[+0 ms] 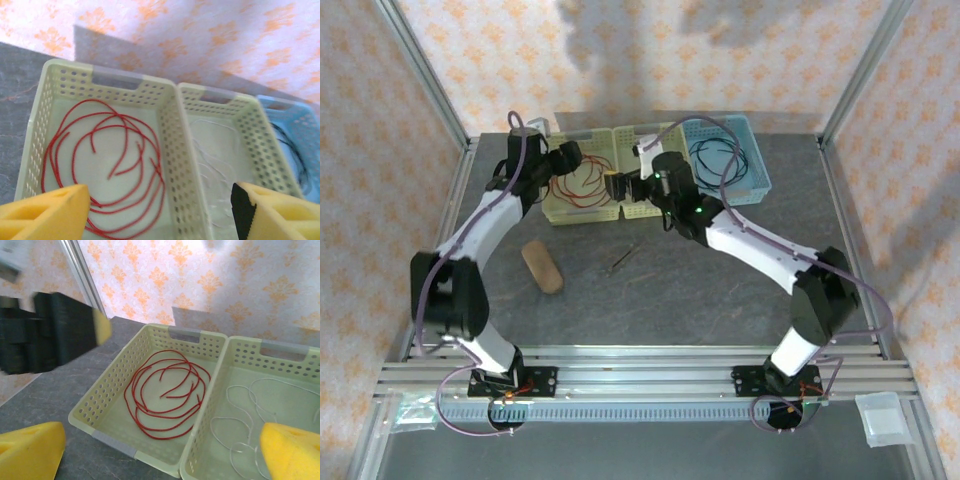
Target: Untangle the cables
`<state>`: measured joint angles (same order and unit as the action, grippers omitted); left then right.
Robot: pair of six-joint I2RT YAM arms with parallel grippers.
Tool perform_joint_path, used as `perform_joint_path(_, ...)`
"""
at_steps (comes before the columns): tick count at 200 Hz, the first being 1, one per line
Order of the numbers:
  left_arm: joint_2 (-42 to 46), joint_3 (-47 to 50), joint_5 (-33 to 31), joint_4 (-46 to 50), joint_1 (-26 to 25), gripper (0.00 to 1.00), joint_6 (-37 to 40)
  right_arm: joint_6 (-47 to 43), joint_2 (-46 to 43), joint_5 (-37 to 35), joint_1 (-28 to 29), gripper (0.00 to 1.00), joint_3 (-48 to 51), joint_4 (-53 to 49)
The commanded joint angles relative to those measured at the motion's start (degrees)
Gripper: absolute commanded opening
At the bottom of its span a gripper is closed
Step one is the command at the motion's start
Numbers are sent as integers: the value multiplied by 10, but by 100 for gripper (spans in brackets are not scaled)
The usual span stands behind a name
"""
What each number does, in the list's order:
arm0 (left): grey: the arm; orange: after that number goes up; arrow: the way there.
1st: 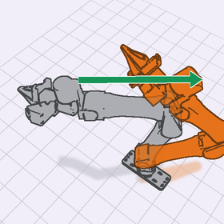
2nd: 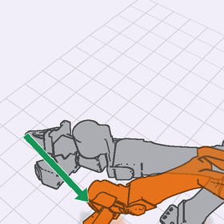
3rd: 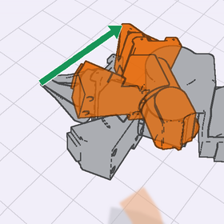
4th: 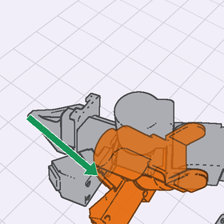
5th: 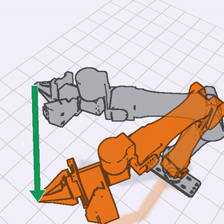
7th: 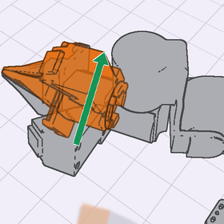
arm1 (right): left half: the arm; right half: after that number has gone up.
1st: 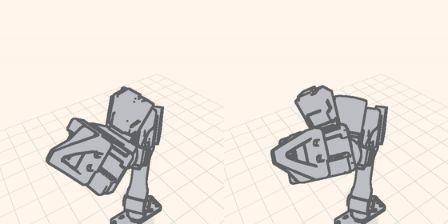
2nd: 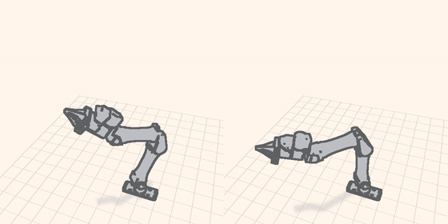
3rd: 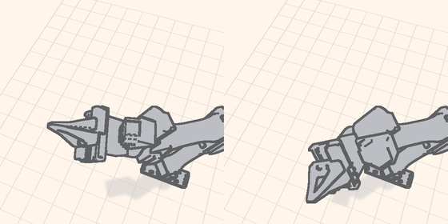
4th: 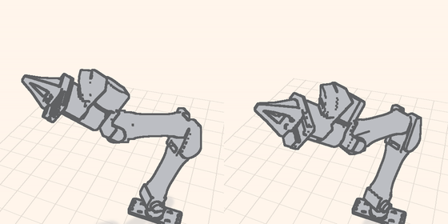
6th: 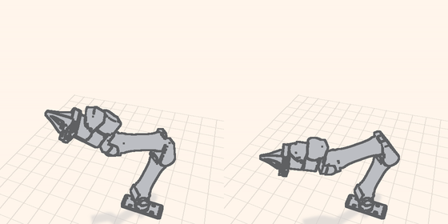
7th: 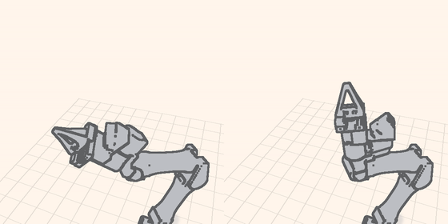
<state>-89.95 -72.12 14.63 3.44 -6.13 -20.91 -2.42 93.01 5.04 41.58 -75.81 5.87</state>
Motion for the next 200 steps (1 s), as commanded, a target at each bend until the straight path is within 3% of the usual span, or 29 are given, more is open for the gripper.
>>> perform_joint_path(1, 86, 104, -19, -73, -15, 79, 5, 8, -66, -91, 0, 100, 70, 41)
perform_joint_path(13, 134, 163, -30, -98, -14, 83, -11, 16, -97, -132, -6, 100, 113, 60)
perform_joint_path(41, 243, 289, -76, -162, -14, 99, -28, 40, -162, -121, -53, 100, 202, 88)
perform_joint_path(78, 343, 404, -135, -232, -9, 100, -10, 56, -223, -165, -121, 100, 303, 128)
perform_joint_path(119, 319, 451, -220, -252, 0, 100, 54, 83, -250, -184, -218, 100, 368, 168)
perform_joint_path(157, 307, 549, -241, -413, 6, 99, 159, 68, -243, -224, -276, 100, 469, 297)
perform_joint_path(200, 236, 581, -256, -512, 22, 99, 197, 59, -186, -196, -332, 100, 531, 388)
